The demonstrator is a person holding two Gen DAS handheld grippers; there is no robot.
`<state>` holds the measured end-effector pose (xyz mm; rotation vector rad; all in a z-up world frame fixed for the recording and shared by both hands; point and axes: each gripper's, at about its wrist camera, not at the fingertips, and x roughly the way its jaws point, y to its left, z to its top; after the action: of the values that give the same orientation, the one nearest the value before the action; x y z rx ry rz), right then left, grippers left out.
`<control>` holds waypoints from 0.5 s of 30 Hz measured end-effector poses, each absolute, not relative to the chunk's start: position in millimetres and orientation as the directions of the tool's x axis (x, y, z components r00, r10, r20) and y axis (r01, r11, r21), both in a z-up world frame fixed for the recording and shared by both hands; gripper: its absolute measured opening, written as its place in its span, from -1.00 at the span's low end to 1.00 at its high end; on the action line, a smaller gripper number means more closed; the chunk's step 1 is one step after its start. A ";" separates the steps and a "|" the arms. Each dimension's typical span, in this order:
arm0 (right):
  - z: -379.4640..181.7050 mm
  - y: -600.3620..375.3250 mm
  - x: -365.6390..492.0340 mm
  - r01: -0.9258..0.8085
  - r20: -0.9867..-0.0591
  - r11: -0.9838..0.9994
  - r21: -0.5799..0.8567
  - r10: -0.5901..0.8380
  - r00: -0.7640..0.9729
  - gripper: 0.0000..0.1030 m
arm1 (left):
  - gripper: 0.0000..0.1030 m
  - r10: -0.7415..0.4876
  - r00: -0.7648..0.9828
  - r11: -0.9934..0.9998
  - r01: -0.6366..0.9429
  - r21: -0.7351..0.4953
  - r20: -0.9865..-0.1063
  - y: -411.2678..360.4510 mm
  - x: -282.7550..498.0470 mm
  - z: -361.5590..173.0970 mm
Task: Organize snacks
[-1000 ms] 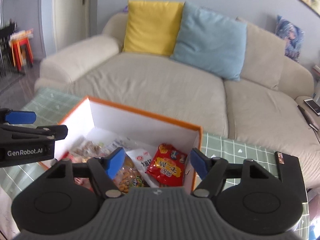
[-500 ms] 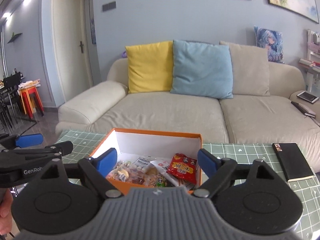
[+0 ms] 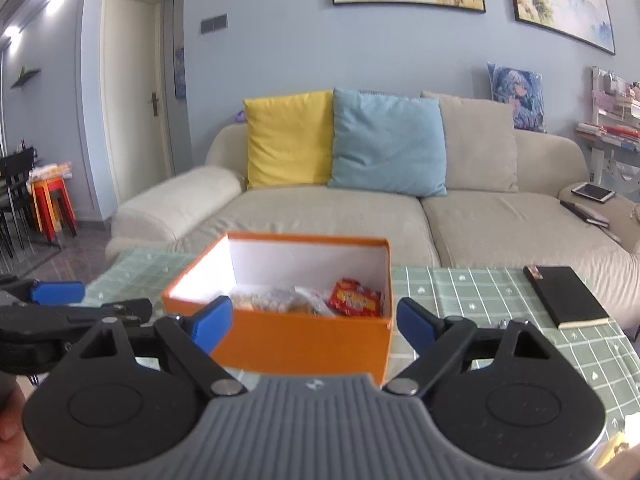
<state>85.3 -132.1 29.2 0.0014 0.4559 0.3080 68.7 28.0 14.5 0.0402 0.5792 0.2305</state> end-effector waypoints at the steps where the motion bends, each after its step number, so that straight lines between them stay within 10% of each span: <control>1: 24.9 -131.2 86.0 -0.290 -0.443 0.955 0.060 0.286 0.850 0.68 | 0.71 0.228 0.804 0.973 -0.206 0.103 -0.549 28.1 68.1 10.3; 15: -11.6 -123.1 94.0 -0.296 -0.520 0.955 0.006 0.256 0.815 0.75 | 0.71 0.248 0.740 0.968 -0.208 0.138 -0.626 27.8 66.8 -24.1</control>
<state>94.0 -123.1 -11.6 -0.0759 0.5436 0.2947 66.8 27.8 -24.1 0.0601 0.6948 0.2502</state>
